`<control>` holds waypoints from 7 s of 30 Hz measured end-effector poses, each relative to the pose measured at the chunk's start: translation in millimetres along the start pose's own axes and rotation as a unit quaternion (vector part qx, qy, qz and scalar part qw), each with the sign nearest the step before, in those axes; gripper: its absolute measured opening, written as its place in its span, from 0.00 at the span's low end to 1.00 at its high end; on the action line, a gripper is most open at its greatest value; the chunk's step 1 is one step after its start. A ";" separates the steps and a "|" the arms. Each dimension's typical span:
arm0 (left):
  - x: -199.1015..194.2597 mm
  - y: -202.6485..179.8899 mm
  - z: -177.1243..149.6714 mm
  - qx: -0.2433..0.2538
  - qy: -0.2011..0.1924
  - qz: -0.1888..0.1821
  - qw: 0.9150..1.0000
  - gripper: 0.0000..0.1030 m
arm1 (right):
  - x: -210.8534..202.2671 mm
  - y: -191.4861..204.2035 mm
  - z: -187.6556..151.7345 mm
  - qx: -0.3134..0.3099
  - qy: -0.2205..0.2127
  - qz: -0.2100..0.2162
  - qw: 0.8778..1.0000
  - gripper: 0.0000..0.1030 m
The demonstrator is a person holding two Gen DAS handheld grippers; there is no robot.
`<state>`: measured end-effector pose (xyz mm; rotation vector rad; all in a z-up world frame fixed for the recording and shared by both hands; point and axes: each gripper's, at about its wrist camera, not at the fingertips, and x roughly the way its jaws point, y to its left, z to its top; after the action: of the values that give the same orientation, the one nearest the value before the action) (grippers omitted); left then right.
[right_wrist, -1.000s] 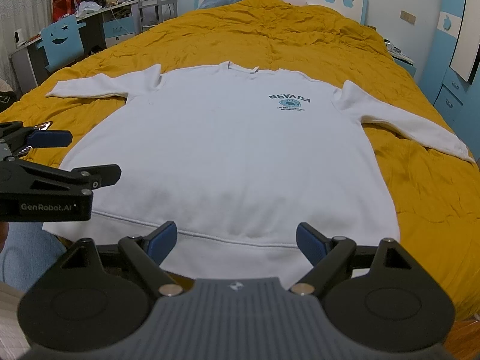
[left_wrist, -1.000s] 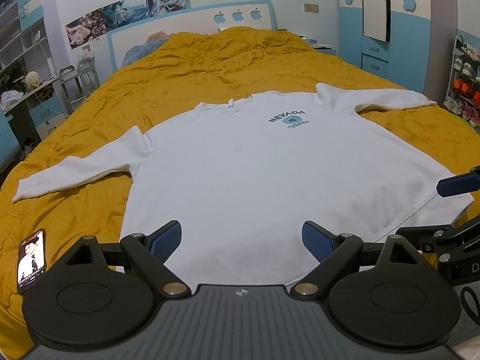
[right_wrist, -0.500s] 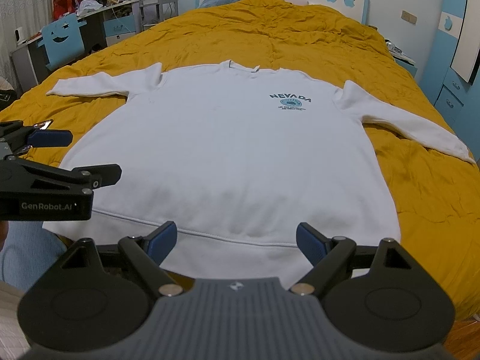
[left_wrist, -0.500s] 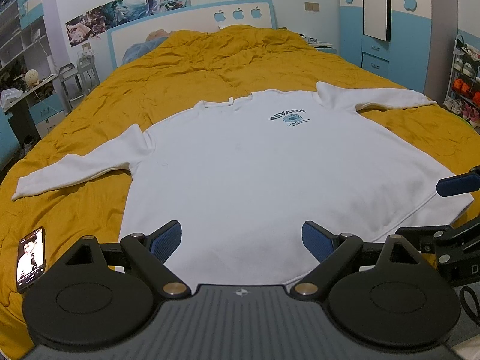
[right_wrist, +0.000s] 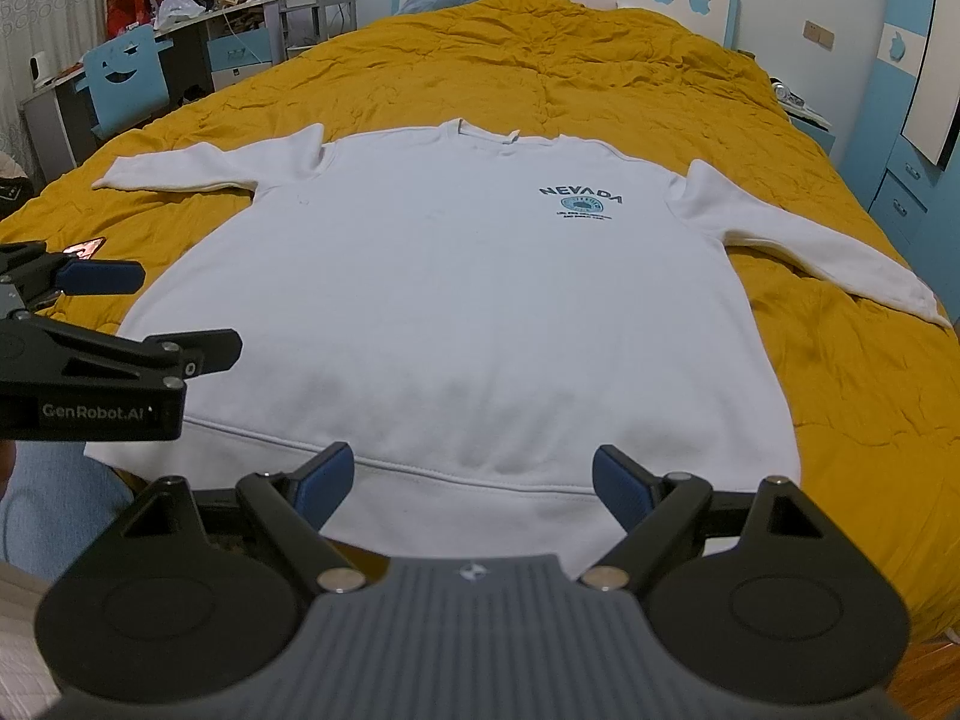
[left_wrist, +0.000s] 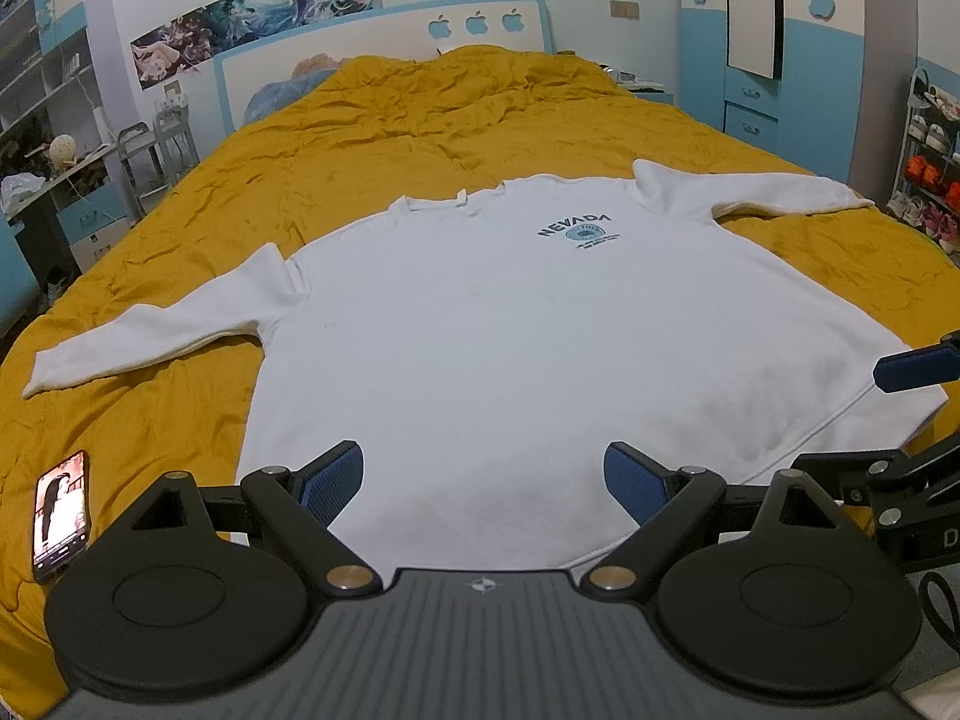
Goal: Fold small clothes
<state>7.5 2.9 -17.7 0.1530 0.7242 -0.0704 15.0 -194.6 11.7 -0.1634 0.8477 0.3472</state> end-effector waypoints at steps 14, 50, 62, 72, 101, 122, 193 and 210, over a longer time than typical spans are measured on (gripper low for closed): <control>13.5 6.8 8.1 -0.005 0.012 -0.007 1.000 1.00 | 15.1 -1.5 5.9 -0.006 0.010 -0.001 1.000 0.80; 128.9 283.6 80.2 -0.307 -0.002 0.068 0.949 0.96 | 193.0 -57.8 171.1 0.057 -0.011 -0.011 0.998 0.73; 148.3 480.5 39.8 -0.441 0.029 0.210 0.872 0.95 | 248.0 -47.0 194.4 0.048 0.010 -0.011 0.999 0.61; 172.3 533.7 10.5 -0.513 0.025 0.178 0.839 0.12 | 266.6 -8.0 204.5 0.010 0.020 -0.005 1.000 0.61; 210.1 113.5 141.5 -0.069 0.094 -0.069 0.991 0.13 | 238.0 -16.4 190.7 0.055 0.013 0.012 0.998 0.47; 153.6 236.5 88.4 -0.245 0.070 -0.025 0.967 0.65 | 306.5 38.5 209.6 0.154 0.094 0.170 0.969 0.67; 224.5 218.7 51.3 -0.237 0.117 0.018 0.964 0.26 | 255.6 -242.5 207.6 0.308 0.004 0.009 0.951 0.21; 228.1 219.3 53.3 -0.242 0.125 0.021 0.962 0.26 | 262.0 -226.9 247.4 0.238 0.020 0.020 0.971 0.00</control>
<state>238.5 207.9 -104.7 -0.2969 0.9696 0.1715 431.6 -275.8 -24.0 0.2946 0.9525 0.1705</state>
